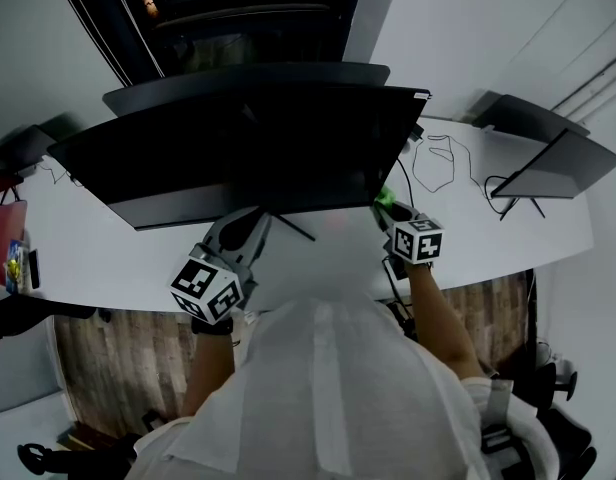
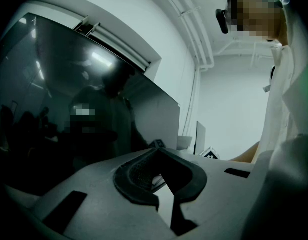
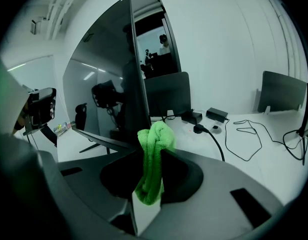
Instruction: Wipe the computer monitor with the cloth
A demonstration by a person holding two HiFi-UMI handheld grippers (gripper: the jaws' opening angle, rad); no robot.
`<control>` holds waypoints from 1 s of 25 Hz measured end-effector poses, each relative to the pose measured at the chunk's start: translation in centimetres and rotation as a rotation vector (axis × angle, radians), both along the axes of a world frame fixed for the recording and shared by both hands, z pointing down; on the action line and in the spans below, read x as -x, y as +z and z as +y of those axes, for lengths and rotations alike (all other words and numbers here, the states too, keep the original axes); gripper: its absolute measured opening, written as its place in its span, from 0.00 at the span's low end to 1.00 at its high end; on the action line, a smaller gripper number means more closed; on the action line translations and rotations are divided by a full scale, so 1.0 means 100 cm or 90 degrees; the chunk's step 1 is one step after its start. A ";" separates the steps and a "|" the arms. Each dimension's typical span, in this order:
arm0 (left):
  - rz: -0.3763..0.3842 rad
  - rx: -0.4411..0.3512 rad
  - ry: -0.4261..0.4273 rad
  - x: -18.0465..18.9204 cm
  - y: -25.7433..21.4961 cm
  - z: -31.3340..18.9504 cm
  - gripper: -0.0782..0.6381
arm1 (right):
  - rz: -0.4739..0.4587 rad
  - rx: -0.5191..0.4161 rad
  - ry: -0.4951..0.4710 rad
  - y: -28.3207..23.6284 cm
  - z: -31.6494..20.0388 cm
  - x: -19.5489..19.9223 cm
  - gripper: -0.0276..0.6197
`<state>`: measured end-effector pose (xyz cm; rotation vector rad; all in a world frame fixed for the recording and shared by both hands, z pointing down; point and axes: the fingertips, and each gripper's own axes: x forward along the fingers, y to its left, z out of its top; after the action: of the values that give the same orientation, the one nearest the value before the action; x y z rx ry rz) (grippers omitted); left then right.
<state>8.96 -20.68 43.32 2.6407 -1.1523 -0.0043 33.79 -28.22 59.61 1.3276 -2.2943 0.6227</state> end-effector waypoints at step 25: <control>-0.008 0.016 -0.004 0.020 0.010 0.006 0.14 | -0.060 0.119 0.088 0.027 0.023 0.014 0.15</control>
<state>6.93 -20.09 44.30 2.6189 -1.1562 0.0252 32.39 -25.87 62.31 1.3998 -2.1671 0.9389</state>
